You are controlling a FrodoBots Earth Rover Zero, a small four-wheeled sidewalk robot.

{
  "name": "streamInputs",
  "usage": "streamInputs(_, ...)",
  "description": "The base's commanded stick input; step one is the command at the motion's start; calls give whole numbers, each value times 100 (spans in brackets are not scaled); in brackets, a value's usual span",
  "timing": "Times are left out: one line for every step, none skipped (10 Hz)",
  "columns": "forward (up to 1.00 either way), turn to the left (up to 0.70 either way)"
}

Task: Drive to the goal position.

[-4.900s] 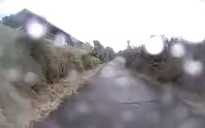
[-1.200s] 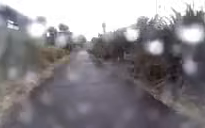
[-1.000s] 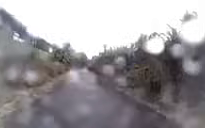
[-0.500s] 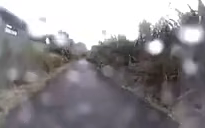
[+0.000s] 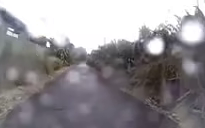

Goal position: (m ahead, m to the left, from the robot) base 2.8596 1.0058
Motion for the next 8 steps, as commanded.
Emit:
streamInputs(100,0)
streamInputs(100,0)
streamInputs(100,0)
streamInputs(100,0)
streamInputs(100,0)
streamInputs(100,0)
streamInputs(100,0)
streamInputs(100,0)
